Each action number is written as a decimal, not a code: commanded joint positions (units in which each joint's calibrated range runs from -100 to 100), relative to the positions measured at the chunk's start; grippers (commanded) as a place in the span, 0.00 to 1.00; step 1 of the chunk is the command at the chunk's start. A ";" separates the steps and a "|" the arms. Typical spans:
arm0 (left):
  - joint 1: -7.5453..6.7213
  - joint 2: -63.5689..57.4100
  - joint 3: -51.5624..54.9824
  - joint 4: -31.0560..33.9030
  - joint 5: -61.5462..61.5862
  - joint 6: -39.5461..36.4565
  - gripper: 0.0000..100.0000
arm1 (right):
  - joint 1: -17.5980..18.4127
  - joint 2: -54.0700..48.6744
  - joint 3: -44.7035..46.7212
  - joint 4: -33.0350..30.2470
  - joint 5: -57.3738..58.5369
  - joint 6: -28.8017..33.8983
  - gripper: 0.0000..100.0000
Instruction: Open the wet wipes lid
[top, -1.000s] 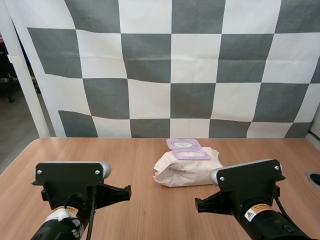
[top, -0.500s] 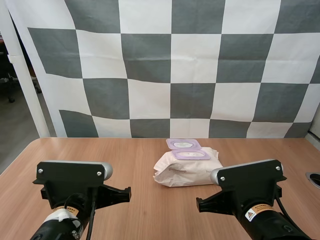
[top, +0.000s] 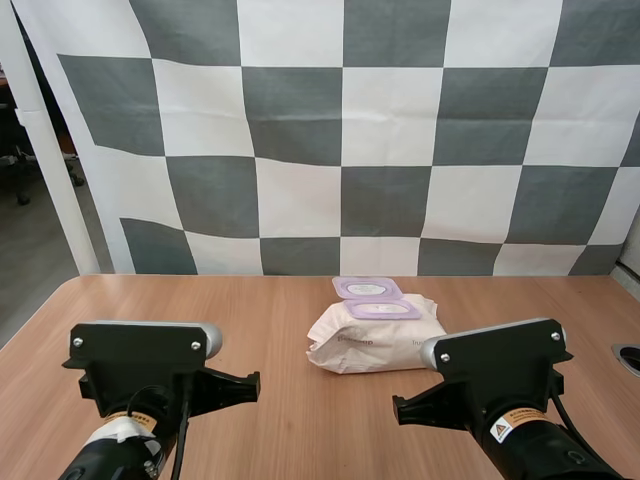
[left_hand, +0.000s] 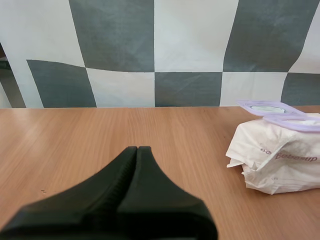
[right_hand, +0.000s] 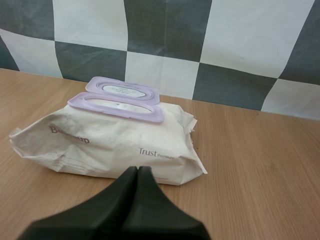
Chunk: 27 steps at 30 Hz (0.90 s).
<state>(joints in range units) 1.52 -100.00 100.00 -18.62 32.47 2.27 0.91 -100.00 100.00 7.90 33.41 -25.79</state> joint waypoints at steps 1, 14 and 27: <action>0.30 0.00 0.00 -0.04 0.14 -1.14 0.00 | -0.02 0.00 0.00 -0.05 -0.13 0.05 0.00; 0.81 0.00 0.00 -0.04 -0.59 -1.14 0.00 | -0.02 0.00 0.00 -0.05 -0.29 0.05 0.00; 0.81 0.00 0.00 -0.04 -0.59 -1.14 0.00 | -0.02 0.00 0.00 -0.05 -0.29 0.05 0.00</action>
<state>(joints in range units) 2.38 -100.00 100.00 -18.62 31.98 1.15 0.91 -100.00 100.00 7.90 33.22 -25.79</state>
